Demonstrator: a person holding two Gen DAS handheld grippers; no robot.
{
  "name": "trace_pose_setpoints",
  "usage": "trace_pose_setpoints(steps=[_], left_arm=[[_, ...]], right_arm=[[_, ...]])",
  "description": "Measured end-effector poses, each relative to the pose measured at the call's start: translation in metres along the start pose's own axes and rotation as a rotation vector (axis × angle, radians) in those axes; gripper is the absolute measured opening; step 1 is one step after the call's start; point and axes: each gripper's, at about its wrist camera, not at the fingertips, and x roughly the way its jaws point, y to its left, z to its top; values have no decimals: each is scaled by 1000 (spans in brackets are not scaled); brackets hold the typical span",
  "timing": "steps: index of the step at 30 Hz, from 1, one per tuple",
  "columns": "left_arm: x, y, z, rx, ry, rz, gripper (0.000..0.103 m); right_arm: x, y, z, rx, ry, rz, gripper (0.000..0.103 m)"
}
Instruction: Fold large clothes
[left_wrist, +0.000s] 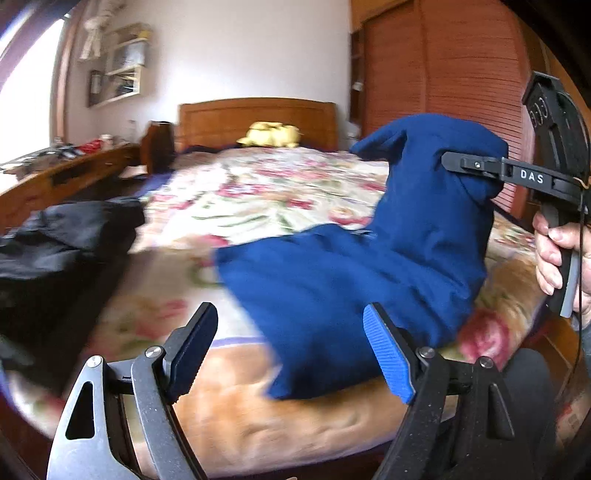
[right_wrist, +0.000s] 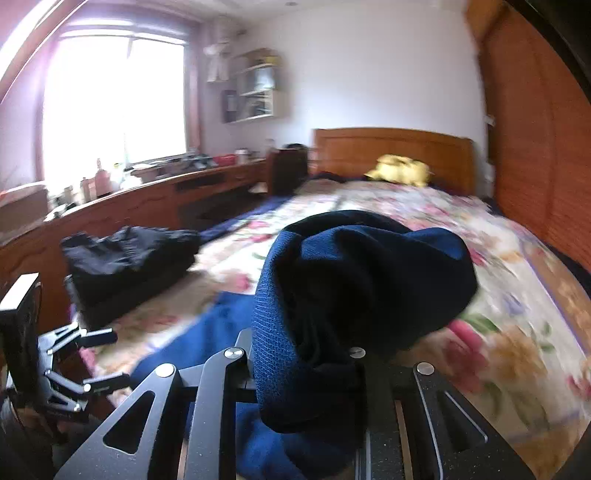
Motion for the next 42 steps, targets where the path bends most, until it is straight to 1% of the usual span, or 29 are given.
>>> trace_pose_setpoints(steps=[3, 5, 7, 9, 10, 11, 12, 13, 14, 15, 16, 17, 19, 22, 24, 26, 28, 30, 31, 33, 38, 39, 40, 42], left_arm=[[-19, 25, -2, -20, -14, 64, 82], [-29, 41, -3, -42, -22, 99, 82], [-38, 53, -7, -65, -30, 126, 82], [-42, 63, -10, -90, -34, 142, 82], [-43, 67, -12, -99, -33, 148, 82], [-44, 68, -14, -103, -32, 153, 82], [-45, 70, -16, -105, -29, 156, 82], [-45, 72, -18, -105, -27, 158, 82], [-44, 73, -18, -105, -25, 158, 82], [-43, 72, -18, -106, -24, 157, 82], [-42, 71, -18, -107, -23, 155, 82], [-39, 69, -17, -106, -21, 151, 82], [-36, 62, -13, -98, -26, 139, 82], [-29, 52, -3, -86, -37, 113, 82], [-21, 45, 7, -79, -43, 81, 82], [-10, 34, 17, -68, -34, 46, 82], [-1, 26, 24, -59, -31, 18, 82], [12, 16, 31, -48, -23, -11, 82], [16, 13, 32, -45, -21, -19, 82], [31, 8, 33, -35, 8, -24, 82], [51, 4, 15, -12, 90, -11, 82], [53, 4, 9, -9, 105, -14, 82], [55, 4, 2, -5, 124, -18, 82], [58, 3, -8, -4, 149, -23, 82]], right_arm=[[26, 31, 7, -51, 19, 68, 22], [45, 50, 5, -81, 56, 118, 22], [70, 69, -2, -109, 114, 162, 22], [93, 77, -9, -104, 180, 180, 24], [106, 77, -13, -90, 217, 188, 28], [116, 78, -18, -85, 253, 198, 30], [123, 79, -22, -90, 267, 197, 30], [126, 79, -24, -89, 269, 194, 34], [128, 77, -21, -84, 263, 200, 43], [128, 76, -17, -74, 253, 214, 49], [123, 74, -13, -55, 238, 235, 63], [106, 70, -11, -37, 211, 263, 76], [83, 62, -10, -34, 161, 276, 81], [59, 42, -2, -40, 91, 246, 81], [42, 27, -5, -40, 59, 186, 81], [44, 7, -5, -25, 53, 119, 81], [47, -13, -11, 5, 67, 74, 81], [61, -30, -15, 31, 91, 56, 81], [69, -35, -16, 38, 106, 46, 81], [88, -39, -15, 26, 136, 30, 81], [143, -40, -6, -38, 202, 15, 80], [160, -41, 6, -50, 210, 13, 80], [162, -42, 12, -56, 218, 17, 80], [177, -41, 20, -60, 251, 71, 80]])
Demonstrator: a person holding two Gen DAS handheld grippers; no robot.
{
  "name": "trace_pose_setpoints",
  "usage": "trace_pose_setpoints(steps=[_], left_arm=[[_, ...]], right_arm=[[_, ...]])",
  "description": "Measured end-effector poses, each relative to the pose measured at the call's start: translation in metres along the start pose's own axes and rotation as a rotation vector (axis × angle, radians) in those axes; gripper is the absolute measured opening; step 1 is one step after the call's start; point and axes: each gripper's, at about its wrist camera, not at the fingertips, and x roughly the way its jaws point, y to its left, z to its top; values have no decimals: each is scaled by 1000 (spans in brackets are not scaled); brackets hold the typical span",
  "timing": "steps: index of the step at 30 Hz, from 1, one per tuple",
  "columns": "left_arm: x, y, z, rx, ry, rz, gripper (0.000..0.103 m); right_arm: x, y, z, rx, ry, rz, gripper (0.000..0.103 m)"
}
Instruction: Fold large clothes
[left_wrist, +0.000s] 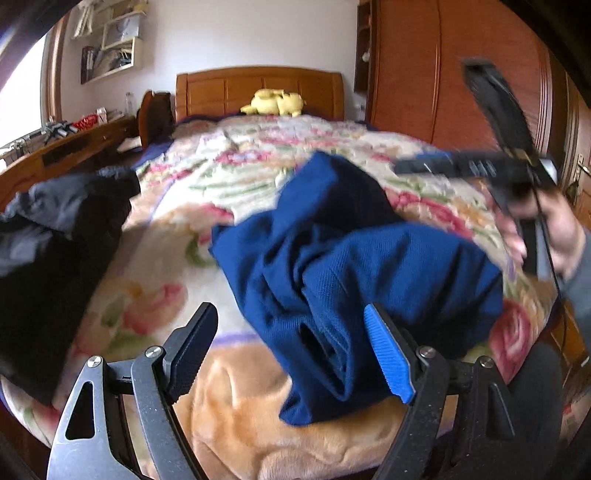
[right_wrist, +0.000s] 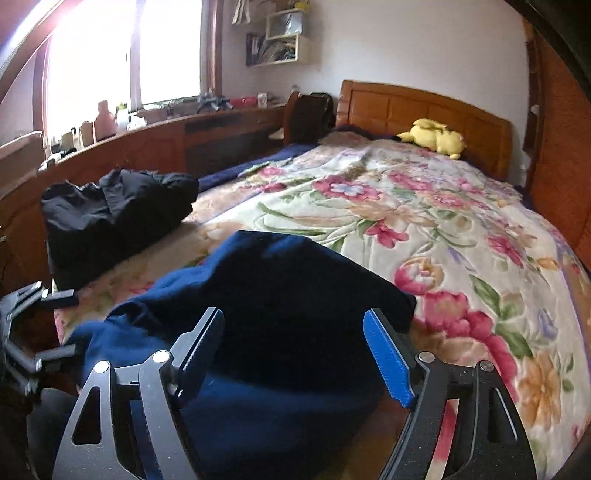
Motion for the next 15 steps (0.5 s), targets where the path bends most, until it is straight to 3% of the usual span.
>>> trace_pose_setpoints(steps=[11, 15], left_arm=[[5, 5, -19, -67, 2, -50, 82], [1, 2, -22, -61, -10, -41, 82]], right_arm=[[122, -4, 48, -68, 167, 65, 80], [125, -2, 48, -79, 158, 78, 80]])
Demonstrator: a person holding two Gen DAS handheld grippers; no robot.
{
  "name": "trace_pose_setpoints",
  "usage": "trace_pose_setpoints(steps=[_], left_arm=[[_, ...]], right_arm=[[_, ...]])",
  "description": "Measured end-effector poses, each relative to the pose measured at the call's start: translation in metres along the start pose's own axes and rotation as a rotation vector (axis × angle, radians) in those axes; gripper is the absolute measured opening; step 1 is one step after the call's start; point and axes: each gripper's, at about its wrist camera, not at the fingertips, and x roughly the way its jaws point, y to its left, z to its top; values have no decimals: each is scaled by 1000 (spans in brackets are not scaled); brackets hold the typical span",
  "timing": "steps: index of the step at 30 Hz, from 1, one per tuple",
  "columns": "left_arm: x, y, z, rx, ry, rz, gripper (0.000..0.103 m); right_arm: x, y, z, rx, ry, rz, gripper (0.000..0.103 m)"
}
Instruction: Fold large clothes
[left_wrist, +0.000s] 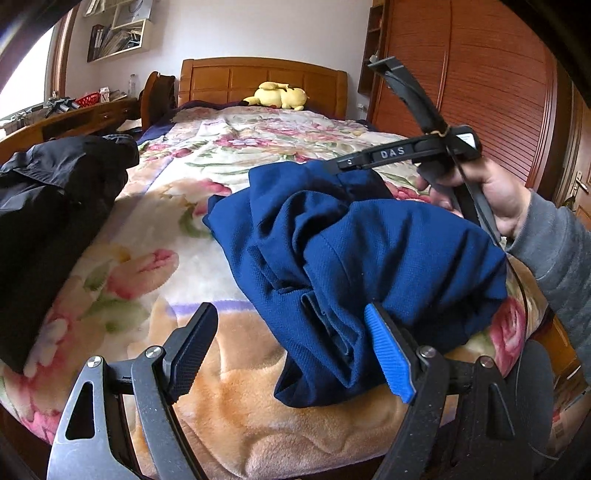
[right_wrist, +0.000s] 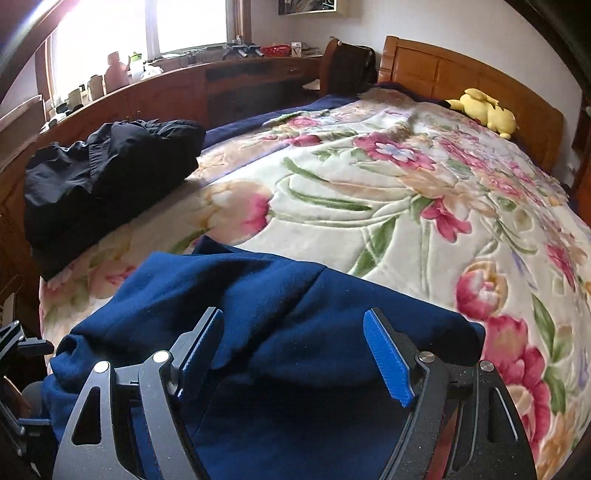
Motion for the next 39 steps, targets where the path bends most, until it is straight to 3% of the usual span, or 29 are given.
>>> trace_pose_setpoints(steps=[6, 9, 12, 14, 19, 24, 30, 31, 32, 33, 35, 39], left_arm=[[2, 4, -2, -18, -2, -17, 82], [5, 5, -2, -24, -3, -17, 82], [6, 5, -2, -24, -2, -17, 82], [7, 5, -2, -25, -2, -18, 82], [6, 6, -3, -32, -2, -25, 82], [6, 4, -2, -30, -3, -20, 82], [3, 2, 0, -24, -11, -6, 82], [3, 2, 1, -23, -12, -4, 82], [2, 2, 1, -21, -11, -3, 82], [1, 1, 0, -19, -11, -3, 82], [1, 2, 1, -20, -10, -5, 82], [1, 3, 1, -22, -7, -9, 82]], right_arm=[[-13, 1, -14, -30, 22, -24, 80], [1, -12, -12, -29, 56, -85, 80], [26, -28, -14, 8, 148, -66, 80], [34, -29, -14, -4, 163, -73, 80], [45, -26, -11, -25, 173, -55, 80], [51, -45, -7, -1, 143, -122, 80], [68, -43, -8, -21, 143, -79, 79], [69, -42, -9, -31, 140, -57, 67], [69, -41, -10, -43, 139, -22, 47], [68, -38, -11, -65, 134, 11, 35], [69, -30, -14, -142, 136, -28, 10], [58, -20, -9, -214, 60, -137, 1]])
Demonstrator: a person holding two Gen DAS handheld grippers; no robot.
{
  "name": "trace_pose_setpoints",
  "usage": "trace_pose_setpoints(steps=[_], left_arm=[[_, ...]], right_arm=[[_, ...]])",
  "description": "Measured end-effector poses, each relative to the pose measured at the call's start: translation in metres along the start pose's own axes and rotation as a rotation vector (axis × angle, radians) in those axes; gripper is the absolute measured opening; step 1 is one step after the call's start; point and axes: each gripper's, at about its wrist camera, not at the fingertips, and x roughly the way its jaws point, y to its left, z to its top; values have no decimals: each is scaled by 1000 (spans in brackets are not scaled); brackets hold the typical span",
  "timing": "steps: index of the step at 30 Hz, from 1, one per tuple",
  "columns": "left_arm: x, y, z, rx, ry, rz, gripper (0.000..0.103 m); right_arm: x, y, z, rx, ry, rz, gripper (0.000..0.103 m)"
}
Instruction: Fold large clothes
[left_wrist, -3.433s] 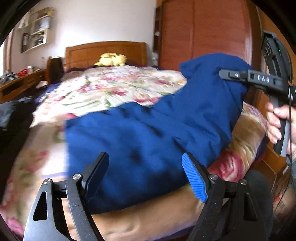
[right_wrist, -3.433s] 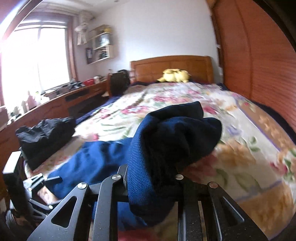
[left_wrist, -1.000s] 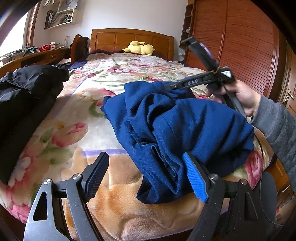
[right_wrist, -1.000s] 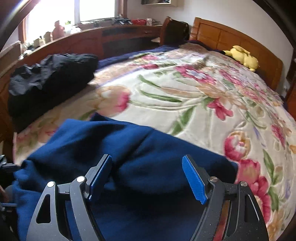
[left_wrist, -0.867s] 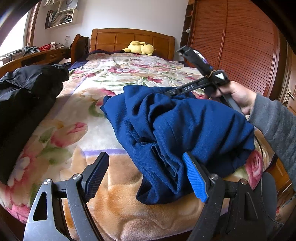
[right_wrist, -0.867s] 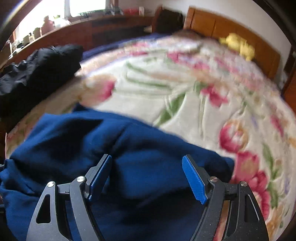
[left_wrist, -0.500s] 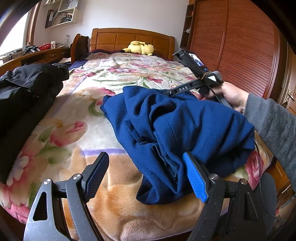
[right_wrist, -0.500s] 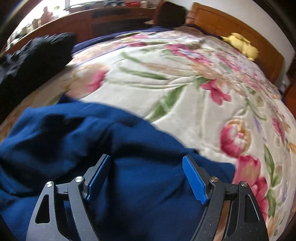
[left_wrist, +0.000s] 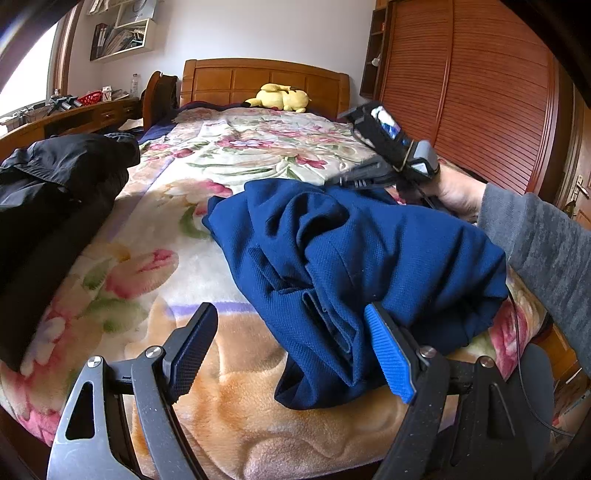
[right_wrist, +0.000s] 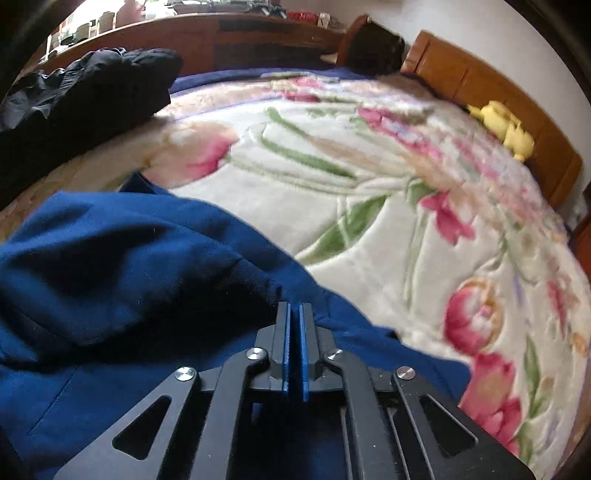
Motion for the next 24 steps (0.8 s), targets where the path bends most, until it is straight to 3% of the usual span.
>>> trace_pose_setpoints(steps=[5, 7, 9, 15, 17, 18, 19, 21, 22, 23, 24], left_arm=[[0, -1, 0, 4, 4, 9, 82], [-3, -2, 2, 6, 0, 19, 82], [-8, -2, 6, 7, -22, 29, 82], [-16, -11, 30, 43, -74, 30, 82], [-11, -15, 32, 47, -61, -11, 69], [-6, -17, 31, 49, -44, -25, 57], [-1, -19, 28, 48, -25, -44, 46], [6, -19, 24, 31, 4, -77, 34], [7, -18, 22, 25, 11, -91, 22], [5, -18, 18, 26, 18, -101, 17], [4, -19, 16, 33, 25, -97, 15]], right_arm=[[-33, -18, 23, 125, -173, -250, 0], [-35, -32, 28, 188, -155, -201, 0], [-41, -32, 26, 181, -151, -223, 0], [-83, -15, -4, 209, -167, -92, 0], [-100, -9, -18, 188, -161, -66, 7], [-109, -4, -26, 179, -155, -63, 10], [-117, -2, -32, 179, -151, -55, 18], [-131, 1, -47, 195, -149, -10, 30], [-135, 2, -53, 199, -144, -10, 42], [-138, 4, -58, 201, -136, -14, 56], [-141, 4, -64, 207, -131, -10, 61]])
